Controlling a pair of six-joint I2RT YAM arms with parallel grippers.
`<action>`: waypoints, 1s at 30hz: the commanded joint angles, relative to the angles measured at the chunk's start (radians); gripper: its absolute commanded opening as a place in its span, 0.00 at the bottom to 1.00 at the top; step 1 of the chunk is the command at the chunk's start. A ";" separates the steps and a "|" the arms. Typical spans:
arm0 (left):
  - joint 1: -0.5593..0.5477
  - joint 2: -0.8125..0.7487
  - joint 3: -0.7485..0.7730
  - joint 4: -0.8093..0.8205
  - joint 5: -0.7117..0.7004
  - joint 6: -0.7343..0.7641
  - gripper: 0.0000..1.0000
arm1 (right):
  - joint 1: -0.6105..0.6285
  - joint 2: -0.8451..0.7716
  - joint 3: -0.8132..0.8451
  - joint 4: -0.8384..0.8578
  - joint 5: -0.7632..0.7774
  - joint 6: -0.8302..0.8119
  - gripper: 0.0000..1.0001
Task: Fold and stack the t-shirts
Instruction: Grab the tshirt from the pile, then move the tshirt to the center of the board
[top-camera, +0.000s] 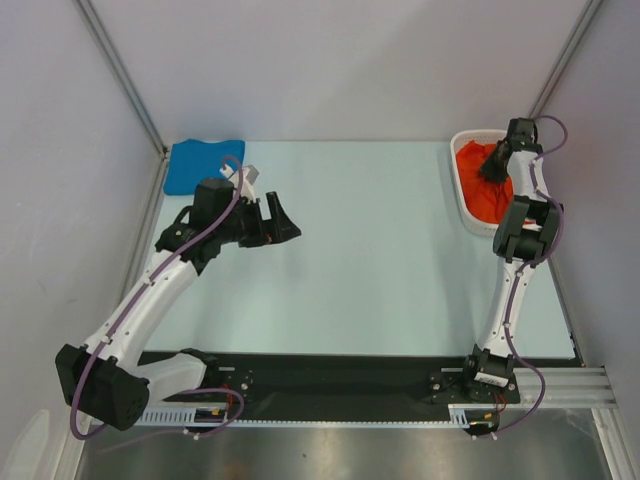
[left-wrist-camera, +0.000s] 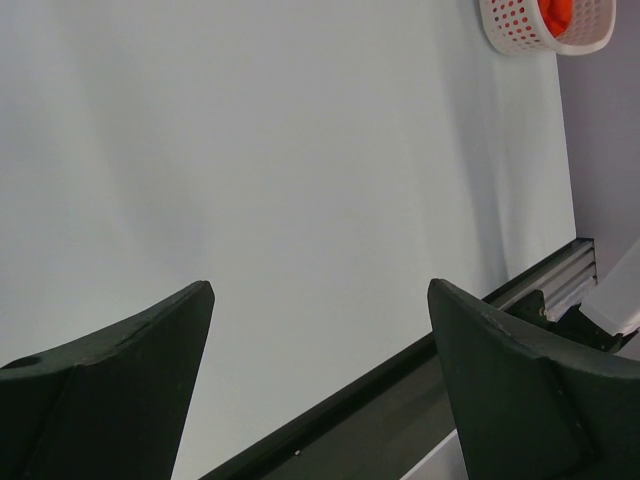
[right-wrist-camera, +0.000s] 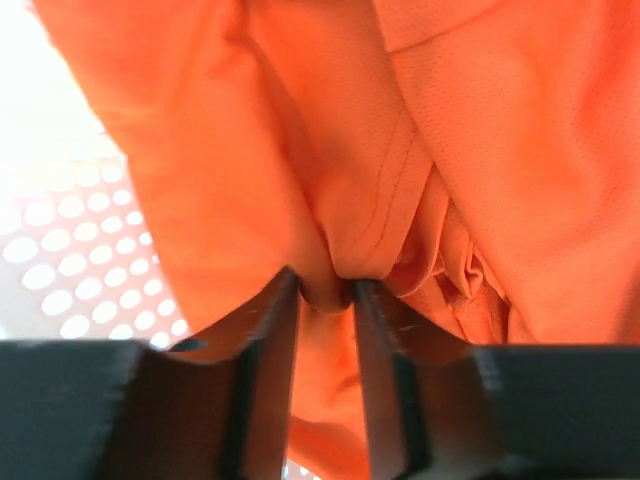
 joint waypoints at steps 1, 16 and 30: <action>0.014 0.004 0.040 0.018 0.032 -0.016 0.93 | -0.005 -0.003 0.067 0.053 -0.005 -0.001 0.31; 0.031 -0.044 0.028 0.000 0.072 0.033 0.93 | -0.006 -0.263 0.246 0.153 -0.028 0.107 0.00; 0.042 -0.219 -0.018 -0.090 0.046 0.087 0.93 | 0.000 -0.793 0.269 0.374 -0.116 0.180 0.00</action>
